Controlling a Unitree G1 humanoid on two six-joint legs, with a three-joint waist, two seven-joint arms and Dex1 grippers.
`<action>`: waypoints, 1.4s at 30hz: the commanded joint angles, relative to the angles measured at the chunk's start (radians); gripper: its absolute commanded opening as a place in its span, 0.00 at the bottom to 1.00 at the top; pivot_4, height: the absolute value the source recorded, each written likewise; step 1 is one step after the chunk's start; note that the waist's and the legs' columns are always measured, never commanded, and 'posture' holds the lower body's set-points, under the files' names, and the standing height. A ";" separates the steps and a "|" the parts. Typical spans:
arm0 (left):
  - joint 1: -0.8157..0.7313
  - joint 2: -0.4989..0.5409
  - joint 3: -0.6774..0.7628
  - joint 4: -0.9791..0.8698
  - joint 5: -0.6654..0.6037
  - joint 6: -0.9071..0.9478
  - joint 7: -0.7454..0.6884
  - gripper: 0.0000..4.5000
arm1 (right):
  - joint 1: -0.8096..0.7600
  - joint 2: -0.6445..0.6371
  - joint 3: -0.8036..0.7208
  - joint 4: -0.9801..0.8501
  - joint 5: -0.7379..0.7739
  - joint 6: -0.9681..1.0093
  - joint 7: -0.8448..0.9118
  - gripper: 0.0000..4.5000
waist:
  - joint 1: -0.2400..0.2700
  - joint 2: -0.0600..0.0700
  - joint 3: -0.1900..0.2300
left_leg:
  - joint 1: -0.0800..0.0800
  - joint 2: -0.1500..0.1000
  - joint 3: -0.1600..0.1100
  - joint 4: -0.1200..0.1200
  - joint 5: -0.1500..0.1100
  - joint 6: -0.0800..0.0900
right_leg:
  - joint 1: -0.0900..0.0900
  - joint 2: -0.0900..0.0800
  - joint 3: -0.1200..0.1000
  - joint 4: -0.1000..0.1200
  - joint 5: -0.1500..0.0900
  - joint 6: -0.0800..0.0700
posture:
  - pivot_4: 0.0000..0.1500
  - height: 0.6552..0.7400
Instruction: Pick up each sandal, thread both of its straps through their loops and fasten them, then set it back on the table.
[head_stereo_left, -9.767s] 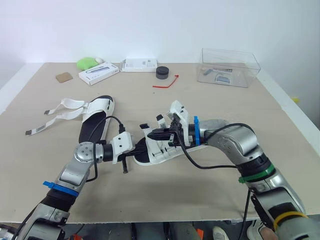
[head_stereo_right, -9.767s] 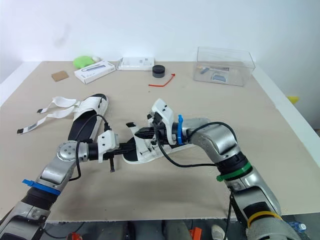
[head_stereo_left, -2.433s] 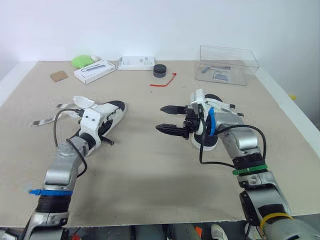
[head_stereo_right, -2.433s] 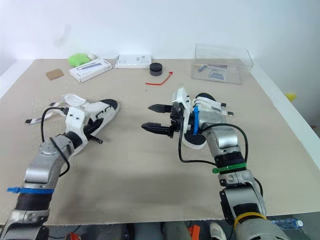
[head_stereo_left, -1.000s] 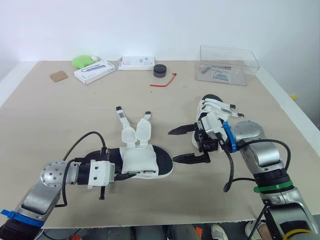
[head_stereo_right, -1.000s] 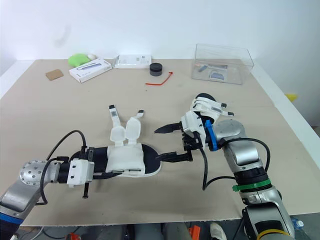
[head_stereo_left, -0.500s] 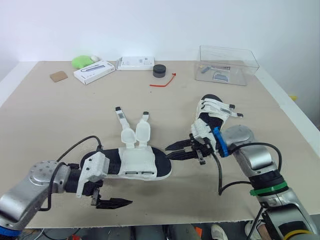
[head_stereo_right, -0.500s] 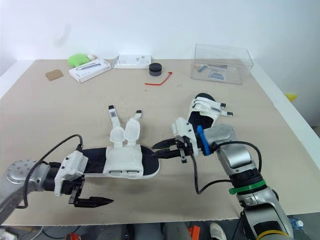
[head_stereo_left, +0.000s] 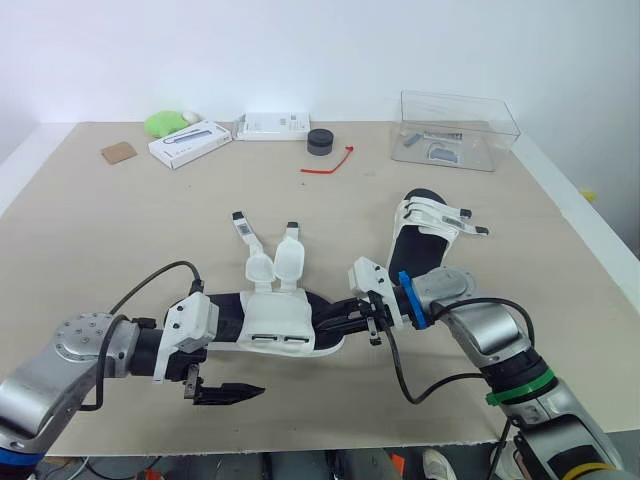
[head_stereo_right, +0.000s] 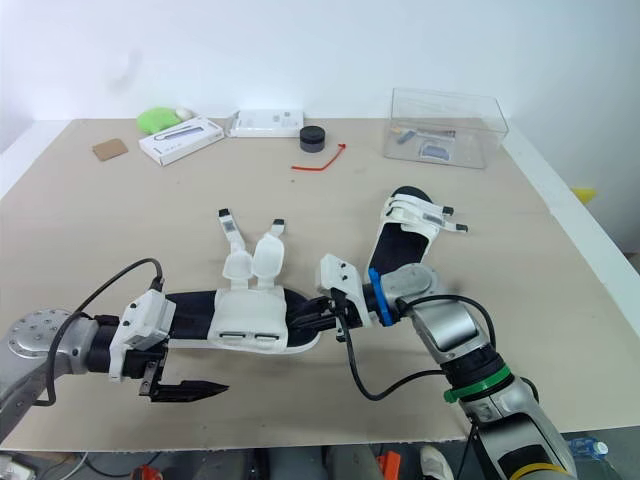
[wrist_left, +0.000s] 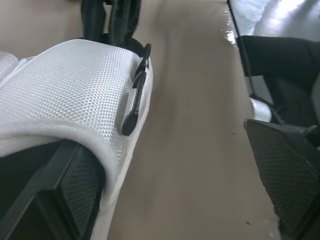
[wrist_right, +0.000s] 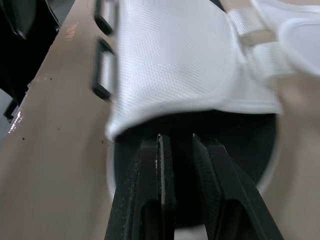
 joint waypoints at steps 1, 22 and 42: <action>0.016 -0.015 -0.011 -0.008 0.084 -0.084 0.015 1.00 | -0.009 0.008 -0.002 -0.014 -0.006 -0.012 -0.015 0.21 | 0.000 0.000 0.000 | 0.000 0.000 0.000 0.000 0.000 0.000 | 0.000 0.000 0.000 0.000 0.000 0.000 | 1.00 1.00; 0.064 0.037 0.113 -0.010 0.006 0.020 -0.017 1.00 | -0.012 0.053 0.013 0.063 -0.097 -0.168 -0.049 0.14 | 0.000 0.000 0.000 | 0.000 0.001 0.000 0.000 0.000 0.000 | 0.000 0.000 0.000 0.000 0.000 0.000 | 1.00 1.00; -0.179 0.109 0.268 0.206 -0.374 0.519 0.010 1.00 | -0.016 0.053 0.020 0.087 -0.122 -0.216 -0.034 0.01 | -0.001 -0.001 -0.001 | 0.002 0.000 -0.001 0.000 0.001 -0.002 | 0.001 0.001 -0.001 0.001 0.000 0.000 | 1.00 1.00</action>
